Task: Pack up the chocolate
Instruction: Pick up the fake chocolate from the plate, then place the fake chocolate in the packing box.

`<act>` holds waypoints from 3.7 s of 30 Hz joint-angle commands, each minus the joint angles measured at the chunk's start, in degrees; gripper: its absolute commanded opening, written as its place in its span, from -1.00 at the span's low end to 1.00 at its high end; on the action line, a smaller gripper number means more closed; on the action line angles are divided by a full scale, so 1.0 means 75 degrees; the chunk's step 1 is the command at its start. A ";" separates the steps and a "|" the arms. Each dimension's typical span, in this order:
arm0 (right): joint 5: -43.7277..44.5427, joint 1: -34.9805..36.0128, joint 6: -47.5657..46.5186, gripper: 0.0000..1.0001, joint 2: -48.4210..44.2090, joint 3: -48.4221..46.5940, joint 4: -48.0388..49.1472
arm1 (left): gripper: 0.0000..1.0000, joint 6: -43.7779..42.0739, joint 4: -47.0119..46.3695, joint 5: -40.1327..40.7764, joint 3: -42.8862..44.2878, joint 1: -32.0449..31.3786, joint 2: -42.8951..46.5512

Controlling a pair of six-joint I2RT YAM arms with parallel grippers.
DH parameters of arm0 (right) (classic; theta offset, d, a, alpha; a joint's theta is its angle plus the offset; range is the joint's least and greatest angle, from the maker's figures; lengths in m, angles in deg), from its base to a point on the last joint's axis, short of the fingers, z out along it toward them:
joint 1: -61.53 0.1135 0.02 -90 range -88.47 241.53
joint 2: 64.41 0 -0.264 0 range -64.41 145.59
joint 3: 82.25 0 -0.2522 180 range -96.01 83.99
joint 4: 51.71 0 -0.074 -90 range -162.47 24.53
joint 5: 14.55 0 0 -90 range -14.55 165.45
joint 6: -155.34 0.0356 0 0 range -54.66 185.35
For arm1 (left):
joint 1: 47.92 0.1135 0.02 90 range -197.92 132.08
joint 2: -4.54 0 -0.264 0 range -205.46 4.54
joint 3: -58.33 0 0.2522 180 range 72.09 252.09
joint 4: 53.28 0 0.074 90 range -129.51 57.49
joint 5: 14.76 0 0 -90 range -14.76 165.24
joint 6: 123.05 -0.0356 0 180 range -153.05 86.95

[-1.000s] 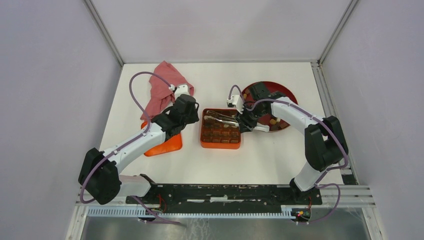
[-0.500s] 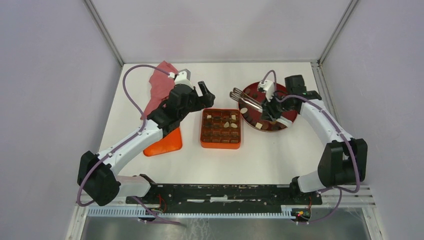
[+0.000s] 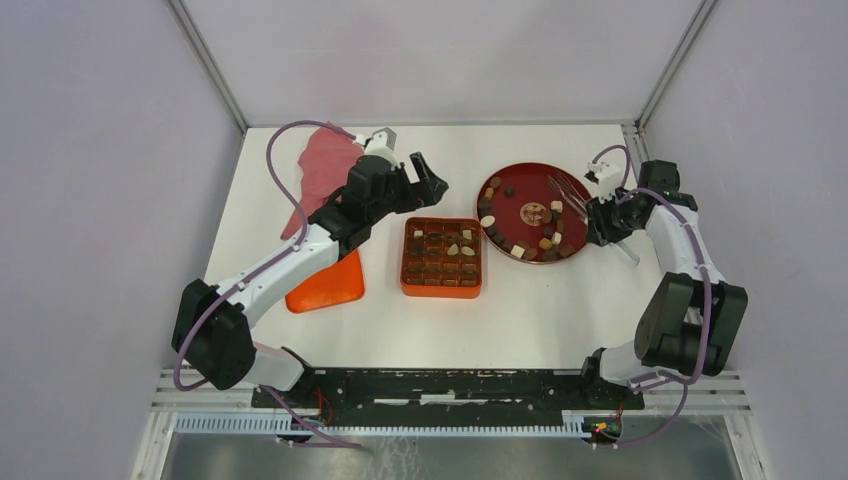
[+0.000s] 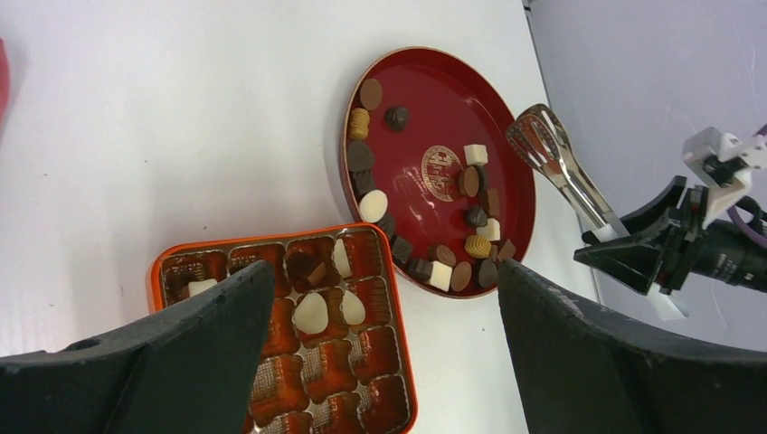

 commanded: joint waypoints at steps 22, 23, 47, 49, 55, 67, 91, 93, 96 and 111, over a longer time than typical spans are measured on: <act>0.0988 -0.0870 -0.1295 -0.17 0.1397 -0.0682 -0.0827 | 0.92 0.0324 -0.0313 -0.0209 -0.0060 0.0022 0.0127; 0.0932 -0.0859 -0.1302 -0.16 0.1431 -0.0678 -0.0830 | 0.92 0.0327 -0.0313 -0.0210 -0.0041 0.0026 0.0095; 0.1789 0.0129 -0.0883 -0.12 0.2175 -0.1214 -0.0174 | 0.92 0.0304 -0.0008 -0.0063 0.0210 0.0038 -0.0069; 0.1885 0.0201 -0.0857 -0.13 0.2174 -0.1212 -0.0154 | 0.92 0.0304 0.0003 -0.0073 0.0255 0.0038 -0.0109; 0.2082 0.0240 -0.0774 -0.29 0.1904 -0.1011 -0.0091 | 0.92 0.0257 0.0032 -0.0072 0.0353 0.0037 -0.0177; 0.1838 0.0228 -0.0556 -1.00 0.1361 -0.1209 -0.0083 | 0.91 0.0247 0.0003 -0.0149 0.0371 0.0029 -0.0167; -0.2183 0.1356 -0.1546 -1.00 -0.0718 0.0186 -0.0380 | 0.90 0.0159 0.0520 -0.0019 0.0142 0.0066 0.0104; -0.2364 0.1647 -0.1804 -1.00 -0.0839 0.0376 -0.0544 | 0.90 0.0141 0.0561 -0.0009 0.0131 0.0070 0.0137; -0.2288 0.2107 -0.2239 -1.00 -0.0979 0.0615 -0.0800 | 0.90 0.0128 0.0618 0.0057 0.0082 0.0073 0.0206; -0.1139 0.3063 -0.2556 -0.94 -0.1585 0.1708 -0.0653 | 0.90 0.0210 0.0714 0.0227 -0.0232 0.0072 0.0547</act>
